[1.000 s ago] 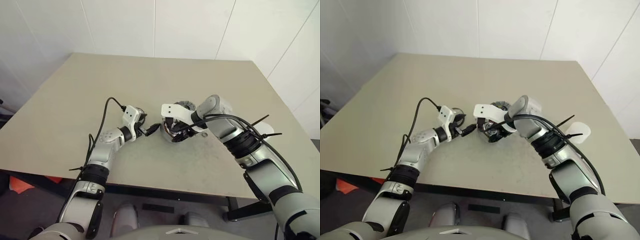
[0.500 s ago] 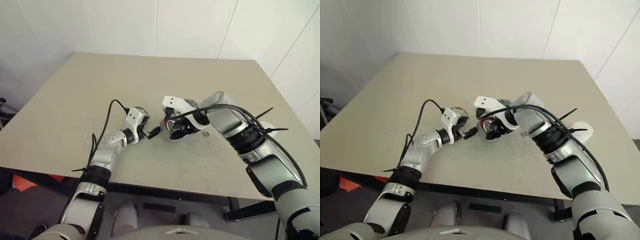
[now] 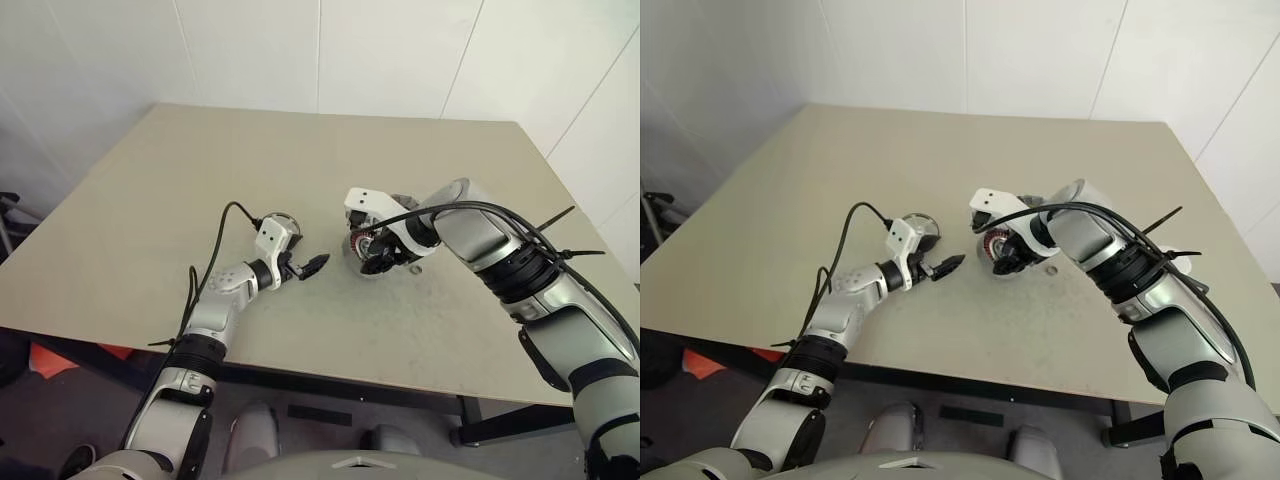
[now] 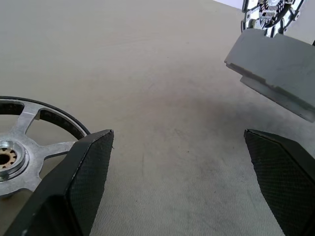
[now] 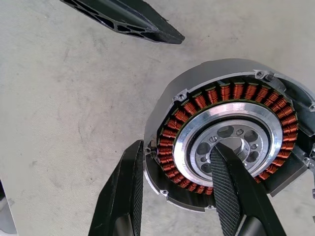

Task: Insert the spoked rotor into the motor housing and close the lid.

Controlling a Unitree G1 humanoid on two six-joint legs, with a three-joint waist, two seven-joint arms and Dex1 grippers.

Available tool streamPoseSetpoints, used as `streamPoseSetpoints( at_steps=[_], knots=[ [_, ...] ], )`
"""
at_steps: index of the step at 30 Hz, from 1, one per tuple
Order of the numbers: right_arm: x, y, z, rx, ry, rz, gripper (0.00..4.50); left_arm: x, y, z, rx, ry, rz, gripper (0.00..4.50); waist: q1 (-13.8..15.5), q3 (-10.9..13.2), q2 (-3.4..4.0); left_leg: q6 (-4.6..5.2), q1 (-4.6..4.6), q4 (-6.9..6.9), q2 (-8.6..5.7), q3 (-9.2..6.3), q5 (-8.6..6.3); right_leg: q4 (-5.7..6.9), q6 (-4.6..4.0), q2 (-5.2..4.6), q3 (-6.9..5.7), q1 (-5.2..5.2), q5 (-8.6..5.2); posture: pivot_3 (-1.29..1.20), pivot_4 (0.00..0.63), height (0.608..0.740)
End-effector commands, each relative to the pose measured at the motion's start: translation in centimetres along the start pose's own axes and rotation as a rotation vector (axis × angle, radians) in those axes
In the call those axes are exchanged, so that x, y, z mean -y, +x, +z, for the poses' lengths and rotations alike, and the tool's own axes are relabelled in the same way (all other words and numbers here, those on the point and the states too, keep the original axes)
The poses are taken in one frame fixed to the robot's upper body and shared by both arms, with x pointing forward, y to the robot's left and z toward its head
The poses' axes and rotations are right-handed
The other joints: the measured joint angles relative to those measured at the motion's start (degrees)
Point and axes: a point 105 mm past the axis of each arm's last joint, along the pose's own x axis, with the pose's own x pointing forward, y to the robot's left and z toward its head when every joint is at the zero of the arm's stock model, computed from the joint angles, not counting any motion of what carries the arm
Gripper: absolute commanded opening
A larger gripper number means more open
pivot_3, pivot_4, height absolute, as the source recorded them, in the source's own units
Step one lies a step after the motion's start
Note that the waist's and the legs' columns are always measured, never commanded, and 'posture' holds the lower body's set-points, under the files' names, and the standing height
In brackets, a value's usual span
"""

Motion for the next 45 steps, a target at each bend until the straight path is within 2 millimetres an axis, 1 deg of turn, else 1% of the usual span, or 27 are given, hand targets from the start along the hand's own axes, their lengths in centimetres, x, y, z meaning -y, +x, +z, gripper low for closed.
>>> streamPoseSetpoints(
  at_steps=[1,5,12,16,28,30,31,32,33,34,36,41,45],
  knots=[
    [0.3,-0.9,1.1,0.032,-0.022,-0.028,1.8,0.2,0.2,1.0,0.032,0.027,-0.005,4.5,0.0,0.0,0.0,0.0,0.0,0.0,0.0,0.0,0.0,0.0,0.0,0.0,0.0,0.01,0.0,0.0,0.0,0.74],
    [-0.3,-0.3,1.1,0.037,0.0,-0.009,1.8,0.0,0.0,1.0,0.035,0.027,0.001,4.5,0.0,0.0,0.0,-0.01,0.01,0.03,-0.02,0.0,0.0,0.04,0.0,-0.01,0.0,0.01,0.0,0.0,0.0,0.74],
    [-0.1,0.4,1.1,0.043,0.021,-0.02,1.8,-0.8,-0.4,1.3,0.04,0.03,0.026,4.5,0.0,0.0,0.0,-0.05,0.01,0.03,-0.01,-0.01,0.03,0.09,0.0,-0.01,0.0,-0.01,0.0,0.0,0.0,0.74],
    [-0.1,0.6,1.2,0.044,0.033,-0.021,1.8,-0.8,-0.5,1.3,0.039,0.033,0.025,4.5,0.0,0.0,0.0,-0.07,0.01,0.04,-0.02,-0.01,0.05,0.1,0.0,-0.01,-0.01,0.0,0.0,0.0,0.0,0.74],
    [0.6,1.6,0.5,0.022,0.064,-0.038,1.8,-1.0,-0.7,1.5,0.053,0.035,0.04,4.5,0.0,0.0,-0.01,-0.12,0.08,0.07,-0.01,-0.07,0.08,0.17,-0.03,-0.02,-0.01,0.09,0.03,0.0,0.0,0.74],
    [0.7,1.7,0.4,0.022,0.067,-0.041,2.54,-1.1,-0.7,1.6,0.058,0.035,0.046,4.5,0.0,0.0,-0.02,-0.12,0.14,0.07,0.0,-0.09,0.08,0.19,-0.06,-0.01,-0.01,0.12,0.05,0.0,0.0,0.74],
    [0.7,1.7,0.5,0.022,0.067,-0.042,2.8,-1.1,-0.7,1.6,0.06,0.036,0.049,4.5,0.0,0.0,-0.02,-0.12,0.14,0.07,0.0,-0.1,0.08,0.2,-0.07,-0.01,-0.02,0.13,0.05,0.0,0.0,0.74],
    [0.7,1.7,0.5,0.023,0.067,-0.042,3.18,-1.2,-0.7,1.6,0.061,0.035,0.052,4.5,0.0,0.0,-0.01,-0.12,0.12,0.07,-0.01,-0.1,0.08,0.21,-0.08,-0.02,-0.02,0.1,0.06,0.0,0.0,0.74],
    [0.7,1.7,0.6,0.027,0.064,-0.041,3.46,-1.2,-0.7,1.6,0.061,0.035,0.053,4.5,0.0,0.0,-0.01,-0.13,0.1,0.06,-0.02,-0.1,0.09,0.22,-0.08,-0.02,-0.02,0.09,0.06,0.0,0.0,0.74],
    [0.7,1.7,0.8,0.033,0.059,-0.041,3.87,-1.2,-0.7,1.6,0.06,0.034,0.053,4.5,0.0,0.0,-0.01,-0.13,0.11,0.06,0.0,-0.11,0.09,0.21,-0.08,-0.01,-0.04,0.11,0.06,0.0,0.0,0.74],
    [0.7,1.5,1.3,0.051,0.049,-0.048,4.47,-1.3,-0.7,1.6,0.059,0.034,0.052,4.5,0.1,0.0,-0.01,-0.13,0.08,0.06,-0.01,-0.13,0.09,0.19,-0.08,-0.02,-0.04,0.09,0.06,0.0,0.0,0.74],
    [0.5,0.4,2.6,0.096,0.021,-0.048,4.47,-1.2,-0.7,1.7,0.062,0.033,0.046,4.5,0.1,0.0,-0.01,-0.27,0.04,0.06,-0.01,-0.13,0.18,0.17,-0.08,-0.01,-0.06,0.06,0.07,0.0,0.0,0.74],
    [-0.2,-0.9,3.7,0.146,0.013,-0.035,4.47,-1.0,-0.7,2.0,0.075,0.025,0.024,4.5,0.1,0.0,-0.01,-0.27,0.03,0.06,0.0,-0.13,0.18,0.17,-0.08,-0.01,-0.06,0.06,0.06,0.0,0.0,0.74]
  ],
)
